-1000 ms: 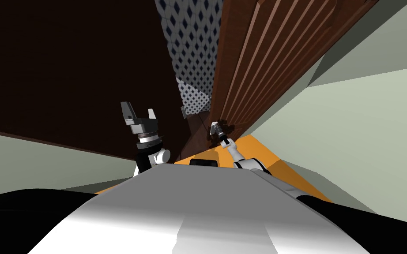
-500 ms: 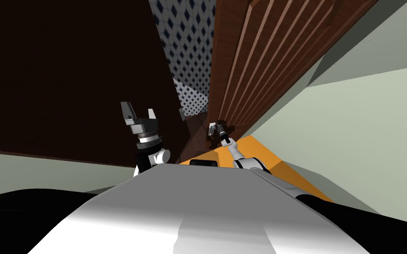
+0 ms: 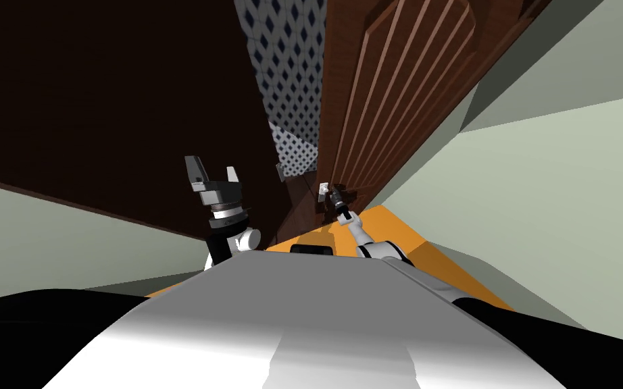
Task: Push the door open
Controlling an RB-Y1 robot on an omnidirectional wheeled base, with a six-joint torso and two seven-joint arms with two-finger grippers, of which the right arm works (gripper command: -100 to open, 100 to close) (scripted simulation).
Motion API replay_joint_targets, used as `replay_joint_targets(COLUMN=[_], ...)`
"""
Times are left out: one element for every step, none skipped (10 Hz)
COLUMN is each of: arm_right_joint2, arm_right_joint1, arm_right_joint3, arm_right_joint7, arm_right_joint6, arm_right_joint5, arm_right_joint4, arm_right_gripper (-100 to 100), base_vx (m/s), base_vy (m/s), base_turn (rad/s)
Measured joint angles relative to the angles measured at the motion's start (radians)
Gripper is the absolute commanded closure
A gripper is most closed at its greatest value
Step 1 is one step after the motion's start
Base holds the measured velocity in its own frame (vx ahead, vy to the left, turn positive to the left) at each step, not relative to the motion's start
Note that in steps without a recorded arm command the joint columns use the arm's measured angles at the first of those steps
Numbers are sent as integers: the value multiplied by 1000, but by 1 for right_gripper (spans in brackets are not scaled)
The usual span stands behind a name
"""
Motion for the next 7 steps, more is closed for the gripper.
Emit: replay_joint_targets(arm_right_joint2=[1,3,6,9,10,10,11], arm_right_joint1=[-1,-3,-5,-9,-9,-6,-5], arm_right_joint3=[5,10,16,20,20,18,15], arm_right_joint7=[-5,-8,-12,-15,-15,-13,-10], arm_right_joint6=[5,9,15,21,22,20,17], arm_right_joint5=[1,2,4,5,5,4,3], arm_right_joint4=[4,9,11,16,17,16,17], arm_right_gripper=[-100,-100,-100,-100,-100,-100,-100], base_vx=[-233,-212,-176,-74,103,189,195], base_vy=[-22,-20,-21,-12,33,49,56], base_turn=[5,11,5,2,24,18,18])
